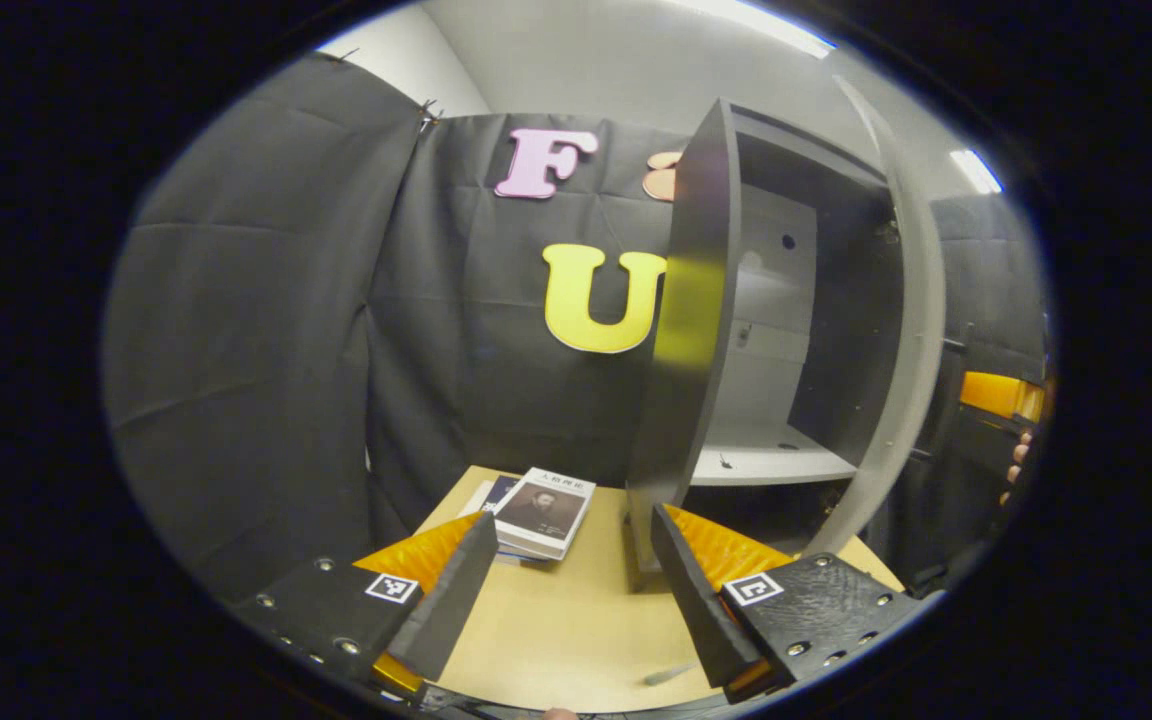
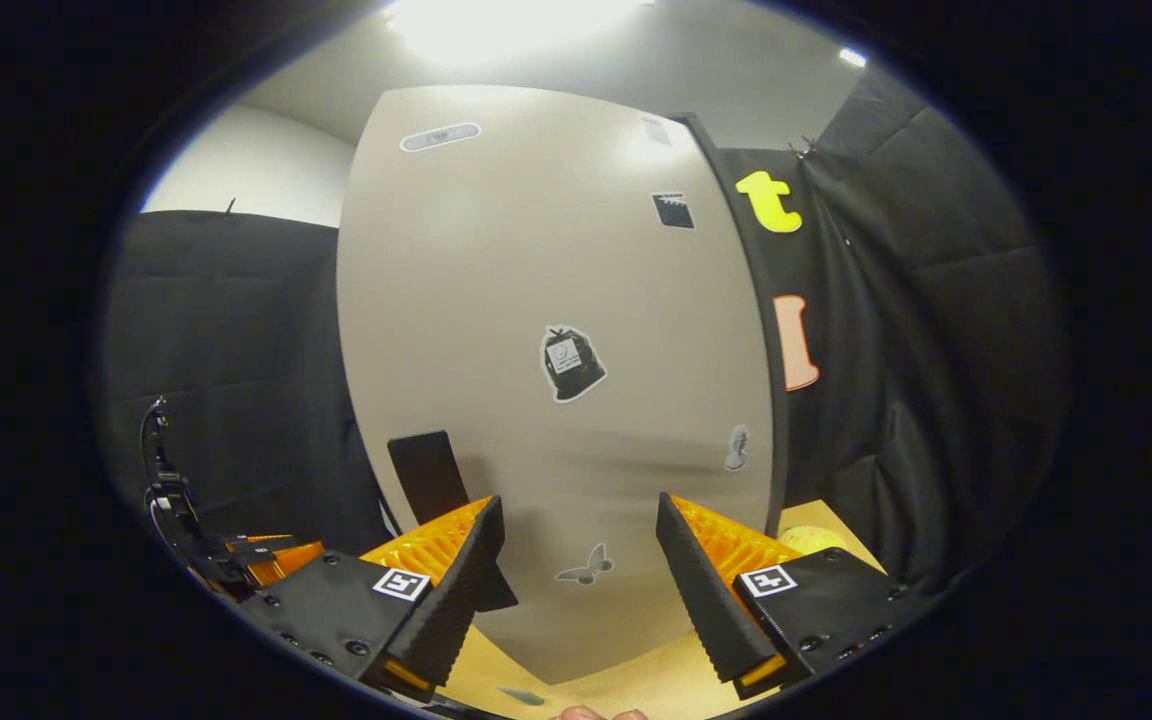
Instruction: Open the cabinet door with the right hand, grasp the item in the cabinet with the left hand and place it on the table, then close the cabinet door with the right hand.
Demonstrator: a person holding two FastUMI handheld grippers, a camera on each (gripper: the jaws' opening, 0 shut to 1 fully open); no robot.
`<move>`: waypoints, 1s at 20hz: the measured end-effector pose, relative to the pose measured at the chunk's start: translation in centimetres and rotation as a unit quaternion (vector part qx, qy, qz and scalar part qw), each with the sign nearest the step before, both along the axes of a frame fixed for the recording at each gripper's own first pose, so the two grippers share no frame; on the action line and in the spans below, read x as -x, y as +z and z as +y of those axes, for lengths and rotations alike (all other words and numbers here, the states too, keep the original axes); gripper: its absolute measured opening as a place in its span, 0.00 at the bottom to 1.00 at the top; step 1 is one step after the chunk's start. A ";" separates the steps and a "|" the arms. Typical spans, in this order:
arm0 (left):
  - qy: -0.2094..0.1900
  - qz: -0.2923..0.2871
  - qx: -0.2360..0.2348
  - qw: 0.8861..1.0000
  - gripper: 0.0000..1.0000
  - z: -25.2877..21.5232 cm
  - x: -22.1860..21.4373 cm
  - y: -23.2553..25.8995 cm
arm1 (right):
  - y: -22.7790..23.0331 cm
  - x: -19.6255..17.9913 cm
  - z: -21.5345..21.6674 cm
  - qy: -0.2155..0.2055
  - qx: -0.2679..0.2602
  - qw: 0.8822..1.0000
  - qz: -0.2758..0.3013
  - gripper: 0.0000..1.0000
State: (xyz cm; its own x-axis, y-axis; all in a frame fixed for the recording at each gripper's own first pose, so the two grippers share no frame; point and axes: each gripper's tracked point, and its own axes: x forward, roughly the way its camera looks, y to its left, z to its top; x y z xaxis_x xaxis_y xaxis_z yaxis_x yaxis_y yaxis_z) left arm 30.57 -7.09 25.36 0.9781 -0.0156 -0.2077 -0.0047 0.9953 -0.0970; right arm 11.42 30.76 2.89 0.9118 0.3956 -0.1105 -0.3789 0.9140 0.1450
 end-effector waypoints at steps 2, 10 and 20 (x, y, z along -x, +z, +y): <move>-0.002 -0.005 -0.002 1.000 0.92 0.4 0.2 0.0 | -0.3 -0.7 0.0 -0.014 0.011 1.000 0.004 0.97; -0.035 -0.055 -0.006 0.998 0.92 -3.8 -1.4 4.0 | -1.2 -1.7 -7.1 -0.085 -0.003 0.996 0.022 0.97; -0.027 -0.117 -0.007 0.993 0.92 -13.1 -2.3 7.0 | -2.6 -4.4 -19.9 -0.152 0.020 0.988 0.013 0.96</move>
State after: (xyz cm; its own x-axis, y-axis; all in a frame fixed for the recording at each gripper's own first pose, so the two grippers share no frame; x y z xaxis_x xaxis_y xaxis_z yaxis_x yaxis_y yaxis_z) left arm 32.89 -20.15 32.32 0.9974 -0.0674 0.0242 0.0691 0.9948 -0.0746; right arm 15.79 10.90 0.27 0.9844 0.0995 -0.1448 -0.0835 0.9901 0.1126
